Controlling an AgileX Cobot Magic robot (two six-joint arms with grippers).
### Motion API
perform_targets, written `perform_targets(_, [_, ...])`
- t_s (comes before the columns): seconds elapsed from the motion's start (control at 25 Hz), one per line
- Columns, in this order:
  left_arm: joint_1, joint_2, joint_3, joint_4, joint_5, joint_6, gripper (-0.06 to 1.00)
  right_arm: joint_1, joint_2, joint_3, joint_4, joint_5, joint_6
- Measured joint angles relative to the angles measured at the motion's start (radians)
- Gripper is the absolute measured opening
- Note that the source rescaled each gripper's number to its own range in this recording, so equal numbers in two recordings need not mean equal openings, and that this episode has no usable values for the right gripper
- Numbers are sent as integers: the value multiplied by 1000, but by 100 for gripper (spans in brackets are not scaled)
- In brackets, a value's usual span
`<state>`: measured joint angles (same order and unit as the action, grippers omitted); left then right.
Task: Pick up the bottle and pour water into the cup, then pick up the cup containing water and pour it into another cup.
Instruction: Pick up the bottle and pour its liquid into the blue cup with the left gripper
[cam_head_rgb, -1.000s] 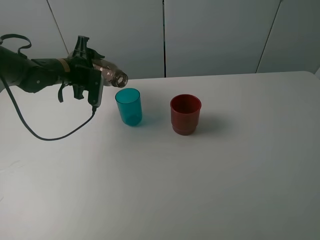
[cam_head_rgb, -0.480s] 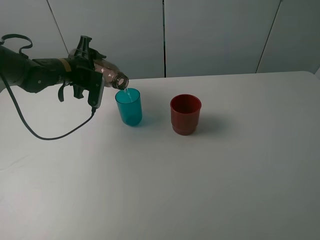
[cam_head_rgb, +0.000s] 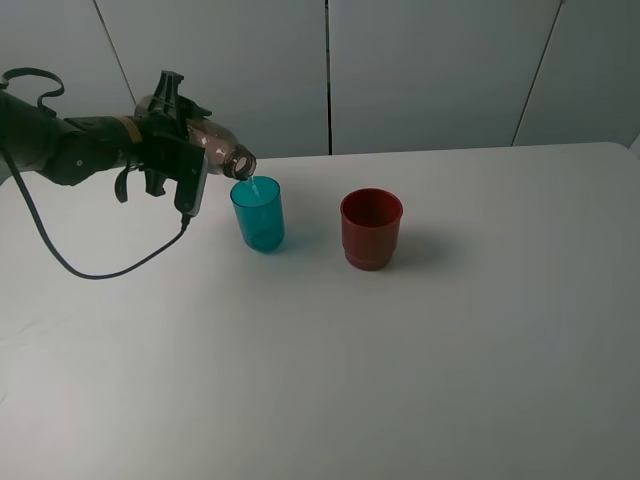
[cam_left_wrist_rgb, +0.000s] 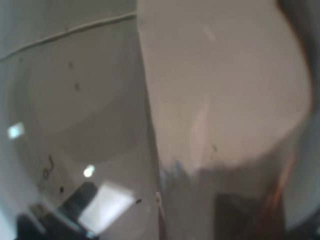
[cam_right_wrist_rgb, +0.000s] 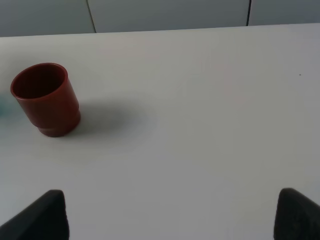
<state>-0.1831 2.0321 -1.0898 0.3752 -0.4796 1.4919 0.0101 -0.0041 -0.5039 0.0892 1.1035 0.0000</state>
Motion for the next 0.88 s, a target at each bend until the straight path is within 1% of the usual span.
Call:
perform_targets(0.16, [0, 0, 0, -4, 0, 5, 1, 0, 0, 0, 0, 0, 0])
perform_targets(0.32, [0, 0, 0, -28, 0, 50, 1, 0, 0, 0, 0, 0, 0])
perform_targets(0.68, [0, 0, 0, -77, -4, 89, 1, 0, 0, 0, 0, 0, 0])
perform_targets(0.88, [0, 0, 0, -87, -8, 115, 1, 0, 0, 0, 0, 0, 0])
